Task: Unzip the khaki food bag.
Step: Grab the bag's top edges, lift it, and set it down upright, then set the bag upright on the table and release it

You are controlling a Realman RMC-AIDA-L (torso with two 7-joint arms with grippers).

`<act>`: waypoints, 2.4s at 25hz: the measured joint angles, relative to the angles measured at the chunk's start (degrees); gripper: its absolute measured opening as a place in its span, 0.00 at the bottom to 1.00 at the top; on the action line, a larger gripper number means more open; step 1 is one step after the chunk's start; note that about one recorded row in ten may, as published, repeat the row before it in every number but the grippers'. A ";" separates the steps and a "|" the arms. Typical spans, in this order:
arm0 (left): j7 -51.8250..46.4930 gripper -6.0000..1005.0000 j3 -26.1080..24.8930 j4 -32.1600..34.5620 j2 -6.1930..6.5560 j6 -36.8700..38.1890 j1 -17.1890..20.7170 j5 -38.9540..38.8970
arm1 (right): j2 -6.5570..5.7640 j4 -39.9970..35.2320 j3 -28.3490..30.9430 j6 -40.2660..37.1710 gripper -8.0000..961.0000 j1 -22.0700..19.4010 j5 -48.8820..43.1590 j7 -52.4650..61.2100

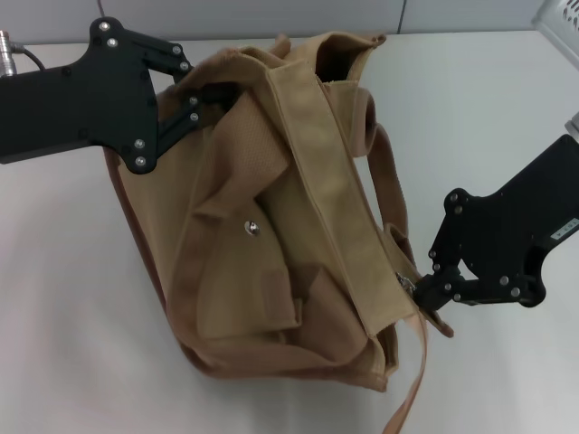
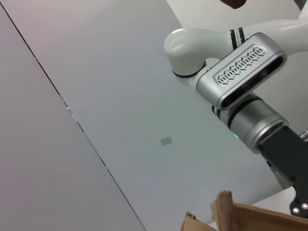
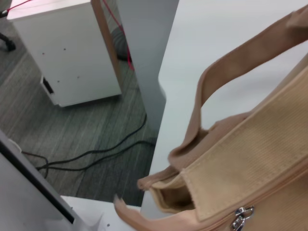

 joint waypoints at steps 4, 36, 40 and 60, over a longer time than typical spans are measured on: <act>0.00 0.08 -0.02 -0.02 0.00 -0.49 -0.08 -0.31 | 0.00 0.26 -0.17 -0.20 0.01 0.02 -0.14 -0.31; 1.24 0.08 0.70 -6.66 0.25 -4.33 -1.55 -6.21 | -1.71 2.80 27.47 12.84 0.79 -13.10 10.85 -14.80; 1.26 0.08 0.65 -6.45 0.25 -4.14 -1.57 -6.20 | -2.04 3.24 27.71 13.93 0.83 -14.09 9.00 -18.30; 1.29 0.08 0.30 -6.25 0.22 -3.66 -1.84 -6.21 | -0.79 16.72 22.82 28.58 0.78 -9.17 2.29 -23.08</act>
